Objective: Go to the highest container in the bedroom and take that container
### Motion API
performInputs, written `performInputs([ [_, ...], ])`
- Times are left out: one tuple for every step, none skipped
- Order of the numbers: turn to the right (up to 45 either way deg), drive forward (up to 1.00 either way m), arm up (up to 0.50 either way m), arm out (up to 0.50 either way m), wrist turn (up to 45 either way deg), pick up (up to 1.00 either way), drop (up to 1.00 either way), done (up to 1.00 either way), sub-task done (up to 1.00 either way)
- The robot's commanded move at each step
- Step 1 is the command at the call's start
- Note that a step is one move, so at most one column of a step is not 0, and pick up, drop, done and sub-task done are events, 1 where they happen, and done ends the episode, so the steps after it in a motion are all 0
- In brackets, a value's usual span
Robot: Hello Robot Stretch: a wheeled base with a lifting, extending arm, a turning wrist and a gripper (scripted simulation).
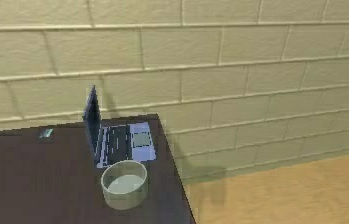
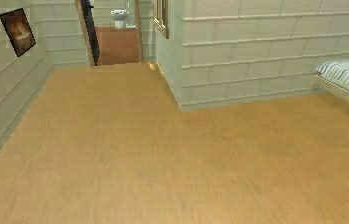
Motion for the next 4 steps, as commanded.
performInputs([
  [-45.0,0.0,0.0,0.0,0.0,0.0,0.0,0.0,0.0],
  [-45.0,0.0,0.0,0.0,0.0,0.0,0.0,0.0,0.0],
  [-15.0,0.0,0.0,0.0,0.0,0.0,0.0,0.0,0.0],
  [0.0,0.0,0.5,0.0,0.0,0.0,0.0,0.0,0.0],
])
